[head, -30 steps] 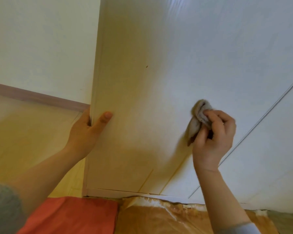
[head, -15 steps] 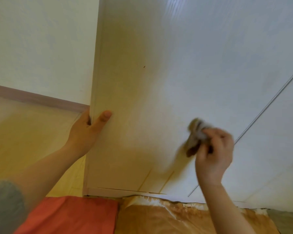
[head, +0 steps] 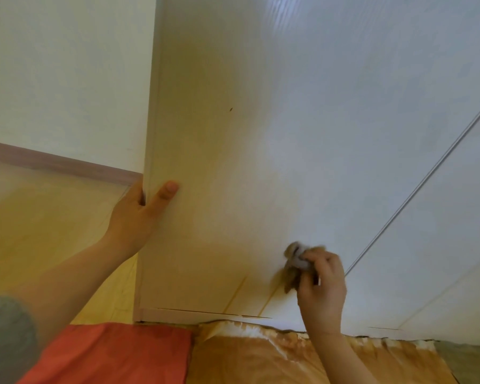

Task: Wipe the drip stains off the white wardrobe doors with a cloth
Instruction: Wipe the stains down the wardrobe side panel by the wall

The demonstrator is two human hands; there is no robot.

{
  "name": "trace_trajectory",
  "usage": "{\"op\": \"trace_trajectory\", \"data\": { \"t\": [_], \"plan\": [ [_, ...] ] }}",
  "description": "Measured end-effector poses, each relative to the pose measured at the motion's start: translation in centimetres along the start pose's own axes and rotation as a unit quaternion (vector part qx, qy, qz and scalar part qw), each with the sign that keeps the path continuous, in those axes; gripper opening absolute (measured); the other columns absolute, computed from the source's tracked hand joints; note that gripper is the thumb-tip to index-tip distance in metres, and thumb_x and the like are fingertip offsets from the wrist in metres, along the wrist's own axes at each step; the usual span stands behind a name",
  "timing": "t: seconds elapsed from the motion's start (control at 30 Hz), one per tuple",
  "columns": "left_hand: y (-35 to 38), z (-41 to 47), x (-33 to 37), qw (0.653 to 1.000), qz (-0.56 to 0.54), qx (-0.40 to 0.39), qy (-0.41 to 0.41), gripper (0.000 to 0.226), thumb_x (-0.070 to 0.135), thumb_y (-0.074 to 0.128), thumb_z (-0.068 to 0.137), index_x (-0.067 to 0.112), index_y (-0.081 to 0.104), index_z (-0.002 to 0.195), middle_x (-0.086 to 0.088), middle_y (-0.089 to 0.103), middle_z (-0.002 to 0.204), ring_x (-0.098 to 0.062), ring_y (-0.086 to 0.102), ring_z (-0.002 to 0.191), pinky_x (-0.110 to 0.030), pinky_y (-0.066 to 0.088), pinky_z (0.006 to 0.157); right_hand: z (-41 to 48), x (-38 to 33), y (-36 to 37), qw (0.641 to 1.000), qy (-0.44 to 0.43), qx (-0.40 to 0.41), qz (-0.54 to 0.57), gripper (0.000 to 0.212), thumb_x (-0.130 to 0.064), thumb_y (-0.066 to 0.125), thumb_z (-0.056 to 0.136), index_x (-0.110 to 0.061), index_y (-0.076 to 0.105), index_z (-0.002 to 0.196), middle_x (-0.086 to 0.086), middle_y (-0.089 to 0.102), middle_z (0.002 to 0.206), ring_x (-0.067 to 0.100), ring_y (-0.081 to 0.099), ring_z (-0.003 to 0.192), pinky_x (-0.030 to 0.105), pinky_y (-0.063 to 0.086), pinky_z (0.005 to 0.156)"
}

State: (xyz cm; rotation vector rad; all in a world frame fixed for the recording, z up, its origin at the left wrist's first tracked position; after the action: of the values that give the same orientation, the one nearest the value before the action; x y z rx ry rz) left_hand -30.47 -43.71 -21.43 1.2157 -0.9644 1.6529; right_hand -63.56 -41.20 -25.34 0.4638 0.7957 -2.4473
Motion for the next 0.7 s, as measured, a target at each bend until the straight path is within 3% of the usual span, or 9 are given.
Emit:
{"op": "trace_trajectory", "data": {
  "t": [0.07, 0.17, 0.23, 0.37, 0.47, 0.53, 0.63, 0.7],
  "plan": [
    [0.0, 0.0, 0.0, 1.000, 0.003, 0.000, 0.001, 0.076, 0.087, 0.043, 0.055, 0.037, 0.056, 0.111, 0.019, 0.063, 0.101, -0.002, 0.060, 0.090, -0.023, 0.045, 0.068, 2.9, -1.6, -1.8, 0.993, 0.051, 0.094, 0.040, 0.028, 0.009, 0.060, 0.084, -0.014, 0.065, 0.098, -0.003, 0.055, 0.102, 0.002, 0.052, 0.090, 0.010, 0.043, 0.075],
    [0.0, 0.1, -0.2, 1.000, 0.001, 0.000, 0.000, 0.066, 0.088, 0.044, 0.056, 0.042, 0.055, 0.102, 0.017, 0.064, 0.101, -0.005, 0.061, 0.091, -0.026, 0.048, 0.070, 7.0, -2.6, -3.4, 0.969, 0.073, 0.219, 0.086, 0.021, -0.004, 0.056, 0.087, -0.010, 0.062, 0.106, -0.008, 0.052, 0.101, -0.002, 0.051, 0.088, 0.012, 0.041, 0.071],
    [0.1, 0.0, -0.1, 1.000, -0.007, -0.004, -0.003, 0.059, 0.087, 0.045, 0.056, 0.046, 0.053, 0.097, 0.018, 0.064, 0.100, -0.004, 0.061, 0.090, -0.026, 0.048, 0.071, 7.9, -2.1, -3.3, 0.961, 0.085, 0.251, 0.081, 0.023, -0.006, 0.051, 0.087, -0.006, 0.059, 0.109, -0.006, 0.050, 0.103, 0.001, 0.050, 0.089, 0.018, 0.042, 0.075],
    [0.1, 0.0, -0.1, 1.000, -0.009, -0.005, -0.007, 0.062, 0.087, 0.045, 0.054, 0.044, 0.053, 0.098, 0.018, 0.063, 0.099, -0.002, 0.060, 0.089, -0.024, 0.046, 0.068, 4.9, 1.1, -1.6, 0.944, 0.206, 0.253, 0.047, 0.026, -0.001, 0.046, 0.093, 0.001, 0.052, 0.119, 0.018, 0.048, 0.119, 0.024, 0.050, 0.108, 0.029, 0.044, 0.091],
    [0.2, 0.0, -0.1, 1.000, -0.013, -0.006, -0.006, 0.064, 0.087, 0.045, 0.054, 0.043, 0.054, 0.100, 0.017, 0.064, 0.100, -0.003, 0.061, 0.089, -0.024, 0.047, 0.068, 0.7, 4.0, -0.2, 0.919, 0.333, 0.210, 0.035, 0.025, 0.001, 0.044, 0.097, -0.001, 0.051, 0.121, 0.018, 0.046, 0.125, 0.031, 0.051, 0.110, 0.032, 0.043, 0.095],
    [0.1, 0.1, -0.2, 1.000, -0.012, -0.005, -0.007, 0.067, 0.088, 0.045, 0.054, 0.043, 0.055, 0.104, 0.018, 0.064, 0.101, -0.003, 0.061, 0.091, -0.025, 0.047, 0.070, -1.6, 5.3, 0.4, 0.905, 0.389, 0.172, 0.034, 0.027, 0.003, 0.044, 0.096, -0.002, 0.050, 0.122, 0.017, 0.047, 0.125, 0.034, 0.053, 0.107, 0.042, 0.047, 0.095],
    [0.0, 0.1, -0.4, 1.000, -0.007, -0.013, -0.012, 0.082, 0.089, 0.046, 0.054, 0.037, 0.056, 0.117, 0.018, 0.064, 0.104, -0.004, 0.061, 0.094, -0.024, 0.047, 0.071, -2.5, 5.5, 0.4, 0.893, 0.421, 0.154, 0.034, 0.028, -0.001, 0.048, 0.097, -0.003, 0.051, 0.125, 0.018, 0.050, 0.123, 0.035, 0.054, 0.108, 0.042, 0.046, 0.093],
    [0.0, 0.1, -0.5, 0.999, -0.026, -0.023, -0.020, 0.078, 0.088, 0.047, 0.054, 0.039, 0.057, 0.113, 0.016, 0.065, 0.106, -0.005, 0.063, 0.096, -0.026, 0.048, 0.073, -1.9, 4.0, 0.2, 0.914, 0.372, 0.153, 0.052, 0.026, -0.005, 0.051, 0.097, -0.004, 0.053, 0.123, 0.011, 0.051, 0.119, 0.026, 0.053, 0.104, 0.037, 0.044, 0.092]
  ]
}}
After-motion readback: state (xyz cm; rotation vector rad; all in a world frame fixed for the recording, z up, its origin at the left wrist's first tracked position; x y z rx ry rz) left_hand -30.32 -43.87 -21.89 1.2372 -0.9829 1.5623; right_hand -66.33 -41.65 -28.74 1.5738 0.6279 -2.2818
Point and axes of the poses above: each hand's wrist, its own z-axis towards the middle knuckle, its own y-axis out of the palm, x = y × z, the point moved 4 cm from there along z, towards the middle knuckle
